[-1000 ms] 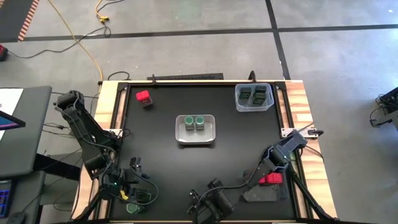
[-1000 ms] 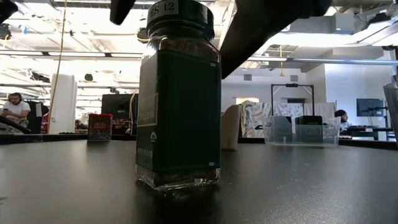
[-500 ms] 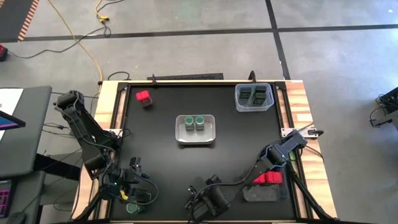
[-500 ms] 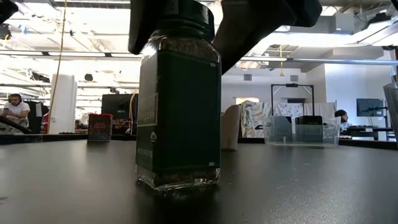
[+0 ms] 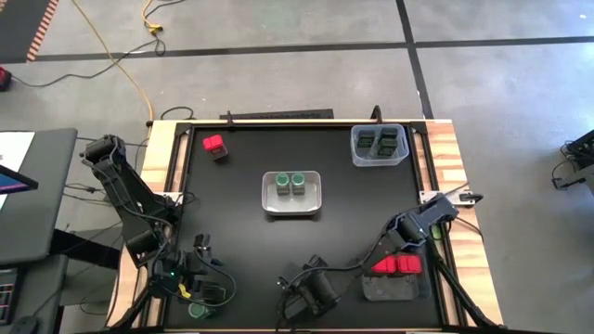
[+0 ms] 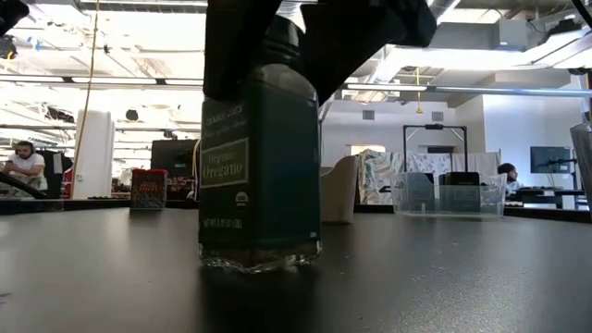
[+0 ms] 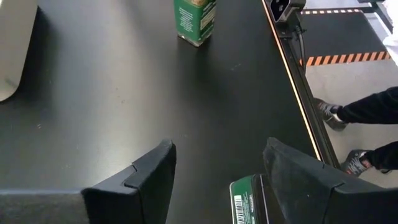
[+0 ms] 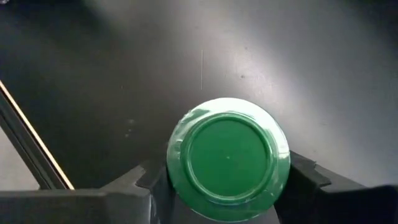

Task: Sort spices by type
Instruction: Put the top green seasoning bottle into the white bin

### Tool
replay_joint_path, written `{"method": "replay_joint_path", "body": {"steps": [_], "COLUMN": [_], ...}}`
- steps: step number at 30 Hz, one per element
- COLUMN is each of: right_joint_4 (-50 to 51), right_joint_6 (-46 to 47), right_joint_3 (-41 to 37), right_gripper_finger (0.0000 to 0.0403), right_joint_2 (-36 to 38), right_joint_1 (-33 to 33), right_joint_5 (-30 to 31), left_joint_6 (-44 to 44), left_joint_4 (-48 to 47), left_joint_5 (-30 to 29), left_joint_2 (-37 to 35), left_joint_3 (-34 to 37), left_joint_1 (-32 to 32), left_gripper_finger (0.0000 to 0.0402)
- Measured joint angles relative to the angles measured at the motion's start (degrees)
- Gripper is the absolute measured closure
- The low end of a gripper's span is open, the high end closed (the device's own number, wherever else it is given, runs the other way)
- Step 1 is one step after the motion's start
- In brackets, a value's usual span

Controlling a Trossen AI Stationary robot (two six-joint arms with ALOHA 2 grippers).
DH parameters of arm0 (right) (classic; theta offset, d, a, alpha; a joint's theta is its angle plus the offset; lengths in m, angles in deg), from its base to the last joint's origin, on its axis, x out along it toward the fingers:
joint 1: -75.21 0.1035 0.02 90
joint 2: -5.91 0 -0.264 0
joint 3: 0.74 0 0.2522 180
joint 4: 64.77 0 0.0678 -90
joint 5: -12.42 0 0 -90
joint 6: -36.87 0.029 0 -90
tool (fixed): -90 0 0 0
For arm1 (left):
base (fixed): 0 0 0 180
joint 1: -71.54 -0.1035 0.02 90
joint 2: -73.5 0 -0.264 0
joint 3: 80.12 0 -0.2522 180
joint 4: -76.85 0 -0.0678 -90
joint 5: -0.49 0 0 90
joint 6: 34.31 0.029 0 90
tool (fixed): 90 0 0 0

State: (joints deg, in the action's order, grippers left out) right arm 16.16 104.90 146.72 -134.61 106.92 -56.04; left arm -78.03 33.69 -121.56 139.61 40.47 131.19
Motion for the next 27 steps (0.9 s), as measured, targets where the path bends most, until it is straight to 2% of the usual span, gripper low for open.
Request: {"method": "replay_joint_path", "body": {"steps": [7, 13, 19, 22, 27], "right_joint_4": [3.63, 7.44, 17.55, 22.58, 21.17], "right_joint_6": [-4.48, -14.74, -24.34, -28.60, -39.74], "right_joint_3": [0.93, 1.04, 1.04, 1.02, -3.93], "right_gripper_finger": [0.0181, 0.0181, 0.0181, 0.0181, 0.0181], "right_joint_2": [2.49, 9.47, 14.50, 15.61, 19.75], "right_joint_1": [-1.48, -2.98, -5.76, -8.63, -14.13], "right_joint_5": [-0.39, 3.77, 12.53, 13.28, 13.77], "left_joint_6": [-0.02, -0.16, 1.02, 3.01, 7.38], "left_joint_4": [-0.93, -1.16, -1.16, -1.16, -1.16], "left_joint_5": [-0.02, -0.02, -0.04, -0.04, -0.07], "left_joint_2": [0.00, 0.00, 0.00, 0.00, 0.00], "left_joint_3": [0.00, 0.00, 0.00, 0.00, 0.00], "left_joint_1": [-0.05, -1.92, -6.27, -9.00, -14.73], "left_gripper_finger": [0.0171, 0.0171, 0.0171, 0.0171, 0.0171]}}
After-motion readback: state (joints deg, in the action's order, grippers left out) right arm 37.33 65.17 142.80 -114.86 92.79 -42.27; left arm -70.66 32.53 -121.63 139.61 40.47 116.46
